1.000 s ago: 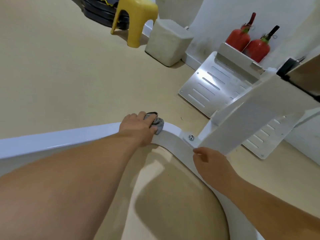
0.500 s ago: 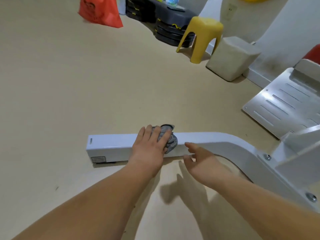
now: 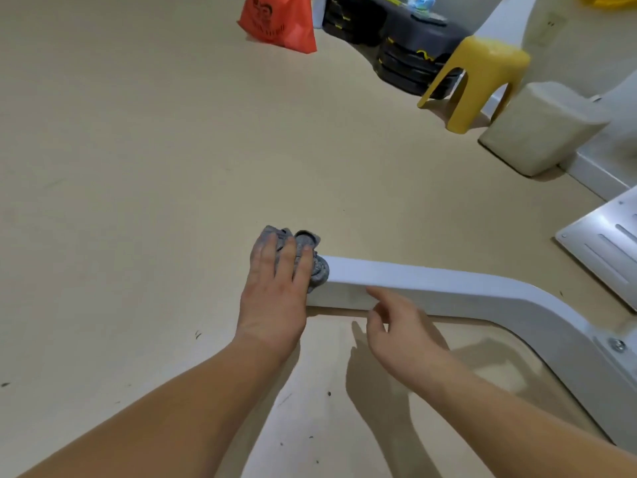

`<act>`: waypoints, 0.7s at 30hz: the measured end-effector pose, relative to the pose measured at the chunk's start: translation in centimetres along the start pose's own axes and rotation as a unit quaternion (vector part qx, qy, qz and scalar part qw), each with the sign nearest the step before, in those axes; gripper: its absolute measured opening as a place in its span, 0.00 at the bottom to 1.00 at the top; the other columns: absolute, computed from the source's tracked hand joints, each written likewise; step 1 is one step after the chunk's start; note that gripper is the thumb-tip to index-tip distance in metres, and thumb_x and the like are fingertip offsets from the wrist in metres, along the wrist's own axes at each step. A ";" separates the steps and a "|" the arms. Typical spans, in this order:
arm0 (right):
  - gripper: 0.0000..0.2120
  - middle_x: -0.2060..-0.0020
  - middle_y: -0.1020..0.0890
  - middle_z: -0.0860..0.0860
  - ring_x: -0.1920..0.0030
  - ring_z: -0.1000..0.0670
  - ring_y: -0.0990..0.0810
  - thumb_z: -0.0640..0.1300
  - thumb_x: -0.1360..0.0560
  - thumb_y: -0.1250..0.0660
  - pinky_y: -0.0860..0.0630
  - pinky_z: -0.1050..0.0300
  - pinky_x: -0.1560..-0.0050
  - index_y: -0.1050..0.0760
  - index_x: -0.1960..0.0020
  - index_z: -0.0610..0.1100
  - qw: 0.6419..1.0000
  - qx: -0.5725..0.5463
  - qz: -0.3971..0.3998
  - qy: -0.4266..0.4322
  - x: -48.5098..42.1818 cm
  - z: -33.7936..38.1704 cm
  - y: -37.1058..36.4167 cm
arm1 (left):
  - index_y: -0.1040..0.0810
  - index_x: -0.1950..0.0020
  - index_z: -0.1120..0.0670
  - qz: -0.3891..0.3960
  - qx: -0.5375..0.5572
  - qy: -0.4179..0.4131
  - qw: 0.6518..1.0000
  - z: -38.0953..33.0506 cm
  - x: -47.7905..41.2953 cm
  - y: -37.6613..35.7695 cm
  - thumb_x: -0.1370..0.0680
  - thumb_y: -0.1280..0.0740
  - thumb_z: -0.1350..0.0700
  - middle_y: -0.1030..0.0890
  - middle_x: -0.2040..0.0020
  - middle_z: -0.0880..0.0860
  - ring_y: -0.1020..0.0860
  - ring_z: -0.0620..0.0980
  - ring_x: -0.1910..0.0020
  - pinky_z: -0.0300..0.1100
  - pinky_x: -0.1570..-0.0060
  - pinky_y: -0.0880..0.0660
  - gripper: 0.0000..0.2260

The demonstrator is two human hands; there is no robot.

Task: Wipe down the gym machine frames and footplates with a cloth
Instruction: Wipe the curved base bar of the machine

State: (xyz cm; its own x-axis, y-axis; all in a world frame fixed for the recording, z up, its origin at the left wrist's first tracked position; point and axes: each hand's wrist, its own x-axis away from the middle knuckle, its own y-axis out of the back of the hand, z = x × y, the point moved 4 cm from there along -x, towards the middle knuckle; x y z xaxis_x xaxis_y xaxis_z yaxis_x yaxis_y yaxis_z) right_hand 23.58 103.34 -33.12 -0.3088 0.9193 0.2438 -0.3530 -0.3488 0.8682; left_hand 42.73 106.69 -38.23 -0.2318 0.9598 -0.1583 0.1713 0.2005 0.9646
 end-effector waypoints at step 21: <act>0.16 0.45 0.15 0.43 0.50 0.40 0.15 0.50 0.15 0.43 0.26 0.57 0.63 0.22 0.37 0.43 0.805 -0.359 -0.237 -0.410 7.6 -17.2 2.9 | 0.30 0.22 0.47 0.270 0.457 -0.028 0.847 -20.1 5.3 -3.8 0.14 0.41 0.50 0.28 0.25 0.45 0.31 0.45 0.25 0.37 0.26 0.37 0.19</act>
State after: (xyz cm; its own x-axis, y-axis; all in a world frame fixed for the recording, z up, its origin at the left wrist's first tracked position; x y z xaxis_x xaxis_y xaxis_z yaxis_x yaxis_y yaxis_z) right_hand 5.02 106.19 -36.12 0.5928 0.6890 0.4171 -0.7692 0.3309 0.5466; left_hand 21.58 107.04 -38.54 0.1573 0.9630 0.2190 0.9140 -0.2259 0.3369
